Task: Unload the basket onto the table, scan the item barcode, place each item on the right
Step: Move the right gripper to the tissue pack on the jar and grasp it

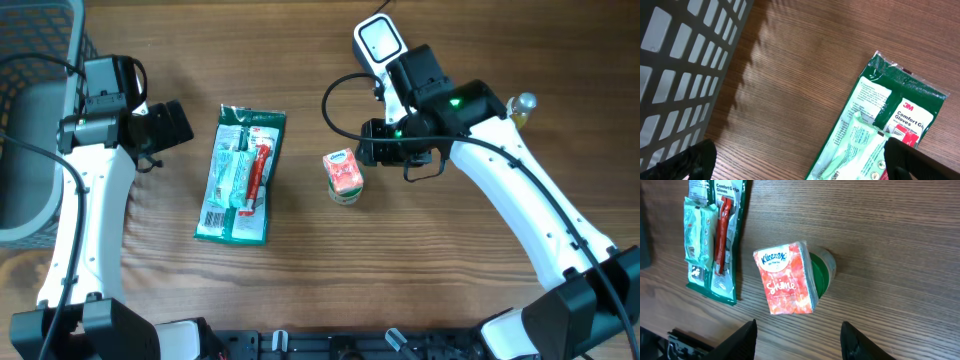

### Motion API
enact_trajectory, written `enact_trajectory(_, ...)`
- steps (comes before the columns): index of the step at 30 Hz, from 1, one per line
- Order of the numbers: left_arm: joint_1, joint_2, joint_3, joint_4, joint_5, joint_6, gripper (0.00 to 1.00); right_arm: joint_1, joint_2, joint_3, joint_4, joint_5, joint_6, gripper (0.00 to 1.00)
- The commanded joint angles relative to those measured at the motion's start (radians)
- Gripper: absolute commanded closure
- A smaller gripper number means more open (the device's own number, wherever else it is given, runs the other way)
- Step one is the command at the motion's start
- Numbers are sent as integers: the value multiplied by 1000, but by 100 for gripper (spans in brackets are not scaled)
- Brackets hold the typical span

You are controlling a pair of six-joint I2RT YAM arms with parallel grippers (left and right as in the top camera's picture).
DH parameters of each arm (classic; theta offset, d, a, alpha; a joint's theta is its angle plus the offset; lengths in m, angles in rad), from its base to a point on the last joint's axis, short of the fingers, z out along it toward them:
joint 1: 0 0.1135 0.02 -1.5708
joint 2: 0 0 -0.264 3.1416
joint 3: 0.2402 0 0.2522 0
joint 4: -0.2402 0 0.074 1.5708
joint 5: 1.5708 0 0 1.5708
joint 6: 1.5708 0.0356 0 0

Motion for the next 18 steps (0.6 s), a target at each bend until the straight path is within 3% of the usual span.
enact_trajectory(1,3,4,1,2,-9,-9,0,31,12,-9,0,66,-4,46)
enact_trajectory(9,3,4,1,2,-9,-9,0,55,14,-9,13,81,-3,50)
enact_trajectory(18,3,3,1,2,-9,-9,0,55,52,-20,24,114,1,67)
